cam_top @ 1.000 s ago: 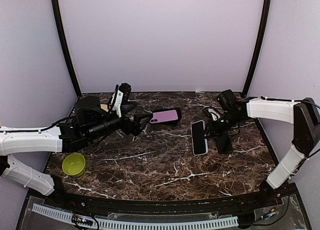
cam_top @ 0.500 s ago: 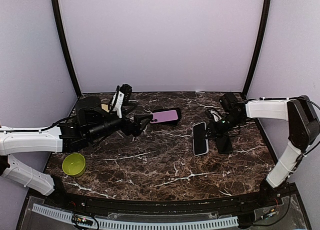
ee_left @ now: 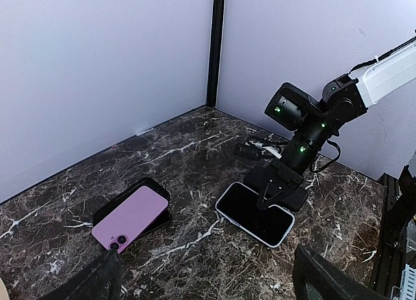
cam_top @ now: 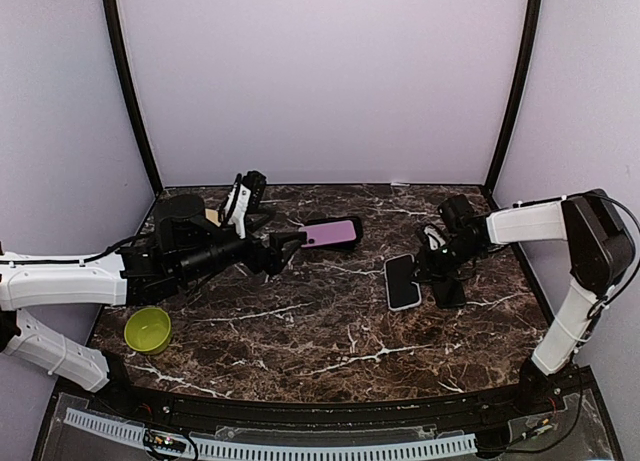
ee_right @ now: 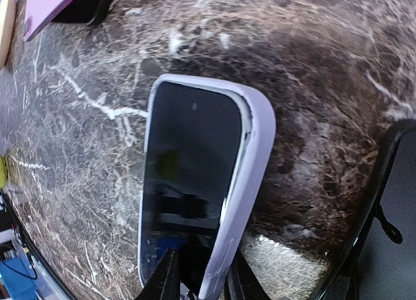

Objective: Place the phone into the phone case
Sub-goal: Place the phone with the phone case at the center of the board, then pick up the phone at the center of the board.

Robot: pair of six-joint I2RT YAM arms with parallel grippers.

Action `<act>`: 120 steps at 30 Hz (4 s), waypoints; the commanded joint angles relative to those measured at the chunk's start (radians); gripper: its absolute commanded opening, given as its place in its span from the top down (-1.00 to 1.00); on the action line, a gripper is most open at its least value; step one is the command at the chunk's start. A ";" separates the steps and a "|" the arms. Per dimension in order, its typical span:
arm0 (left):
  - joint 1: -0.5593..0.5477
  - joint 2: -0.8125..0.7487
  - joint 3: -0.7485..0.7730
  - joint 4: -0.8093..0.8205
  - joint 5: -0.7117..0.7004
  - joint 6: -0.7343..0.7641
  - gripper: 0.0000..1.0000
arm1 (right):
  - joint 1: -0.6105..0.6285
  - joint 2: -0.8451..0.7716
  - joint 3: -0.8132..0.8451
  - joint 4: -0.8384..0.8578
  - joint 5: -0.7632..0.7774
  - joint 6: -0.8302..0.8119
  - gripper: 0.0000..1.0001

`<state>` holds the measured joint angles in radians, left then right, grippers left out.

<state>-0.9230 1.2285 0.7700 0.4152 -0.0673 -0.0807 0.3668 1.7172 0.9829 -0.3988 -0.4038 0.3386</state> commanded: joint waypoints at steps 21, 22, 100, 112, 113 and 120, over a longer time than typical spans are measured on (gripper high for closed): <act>-0.001 0.003 0.038 -0.002 0.001 0.023 -0.87 | 0.110 -0.062 0.066 -0.163 0.437 0.057 0.38; -0.001 0.003 0.040 -0.003 -0.001 0.024 -0.87 | 0.136 -0.069 0.082 -0.194 0.530 0.070 0.37; -0.001 0.225 0.213 -0.309 -0.261 0.122 -0.97 | 0.193 0.638 0.857 0.008 0.105 0.090 -0.14; -0.001 0.205 0.223 -0.321 -0.238 0.121 -0.98 | 0.172 0.571 0.727 0.129 -0.011 0.168 0.32; -0.002 0.202 0.225 -0.321 -0.238 0.123 -0.97 | 0.168 0.568 0.721 0.136 -0.023 0.177 0.33; -0.001 0.190 0.224 -0.320 -0.241 0.130 -0.97 | 0.160 0.599 0.742 0.143 -0.100 0.200 0.09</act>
<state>-0.9230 1.4551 0.9661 0.1081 -0.3065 0.0345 0.5220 2.3005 1.7275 -0.2249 -0.4164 0.5156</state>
